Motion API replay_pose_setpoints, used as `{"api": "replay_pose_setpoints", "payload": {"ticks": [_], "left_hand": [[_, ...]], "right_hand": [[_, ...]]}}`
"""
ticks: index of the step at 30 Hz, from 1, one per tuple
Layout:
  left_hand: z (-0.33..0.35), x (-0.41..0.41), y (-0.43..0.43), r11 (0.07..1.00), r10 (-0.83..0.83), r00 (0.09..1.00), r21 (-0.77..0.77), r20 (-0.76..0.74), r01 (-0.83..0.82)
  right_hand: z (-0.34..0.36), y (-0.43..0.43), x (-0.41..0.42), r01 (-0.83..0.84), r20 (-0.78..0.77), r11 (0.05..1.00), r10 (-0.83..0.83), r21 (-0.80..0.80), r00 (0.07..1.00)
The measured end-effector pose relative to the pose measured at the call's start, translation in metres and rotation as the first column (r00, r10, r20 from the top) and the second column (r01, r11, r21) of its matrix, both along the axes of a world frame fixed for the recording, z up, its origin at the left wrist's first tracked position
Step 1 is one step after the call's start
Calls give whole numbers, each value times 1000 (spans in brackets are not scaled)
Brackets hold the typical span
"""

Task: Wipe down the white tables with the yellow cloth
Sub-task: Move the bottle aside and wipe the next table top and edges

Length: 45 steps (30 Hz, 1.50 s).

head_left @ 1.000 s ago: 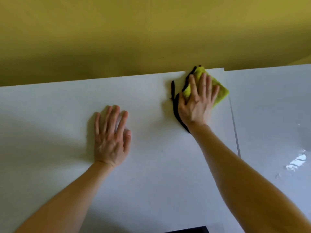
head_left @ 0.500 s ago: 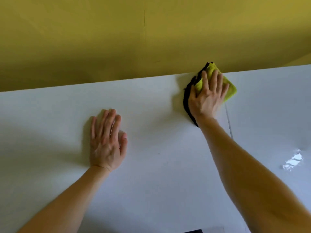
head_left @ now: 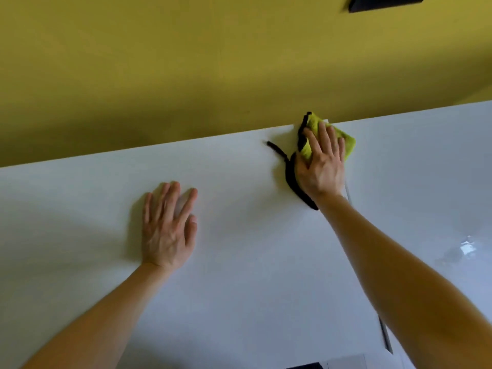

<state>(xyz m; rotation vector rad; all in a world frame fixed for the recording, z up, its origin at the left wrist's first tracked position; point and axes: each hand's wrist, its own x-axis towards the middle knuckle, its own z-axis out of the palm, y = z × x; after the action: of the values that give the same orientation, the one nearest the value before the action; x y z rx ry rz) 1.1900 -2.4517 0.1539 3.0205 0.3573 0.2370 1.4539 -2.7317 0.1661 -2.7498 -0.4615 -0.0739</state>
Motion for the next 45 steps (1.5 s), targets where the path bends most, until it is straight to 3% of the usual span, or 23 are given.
{"api": "replay_pose_setpoints", "payload": {"ticks": [4,7,12,15,18,21,28,30,38,41,45], "left_hand": [[5,11,-13,995,92,996,-45,9,-91],[7,34,-53,991,-16,998,-131,59,24],[-2,65,-117,945,-267,963,-185,49,271],[-5,65,-122,944,-284,958,-159,43,288],[-4,62,-123,951,-269,961,-142,60,275],[-1,64,-125,955,-261,963,-130,70,268],[2,63,-127,953,-261,962,-137,82,271],[3,64,-127,955,-259,962,-128,87,269],[-1,63,-126,959,-271,958,-65,92,277],[-2,62,-127,960,-271,958,-41,94,276],[2,62,-129,964,-264,964,-16,33,264]], "right_hand": [[2,-29,-97,81,-20,997,-81,16,997],[4,-50,-154,5,-60,1000,-5,0,998],[-5,-18,-64,57,-51,998,-58,-22,997],[-6,13,15,158,-68,987,-157,14,985],[-10,24,35,151,-35,988,-150,24,988],[-8,-2,-7,67,-15,997,-67,45,998],[4,-118,-221,37,-108,999,-37,-2,993],[2,-119,-222,41,-123,999,-44,-26,991],[-6,-38,-94,142,-79,990,-141,-1,987],[-6,-58,-114,76,-55,997,-74,31,996],[-4,-123,-206,88,-46,995,-86,43,995]]}}
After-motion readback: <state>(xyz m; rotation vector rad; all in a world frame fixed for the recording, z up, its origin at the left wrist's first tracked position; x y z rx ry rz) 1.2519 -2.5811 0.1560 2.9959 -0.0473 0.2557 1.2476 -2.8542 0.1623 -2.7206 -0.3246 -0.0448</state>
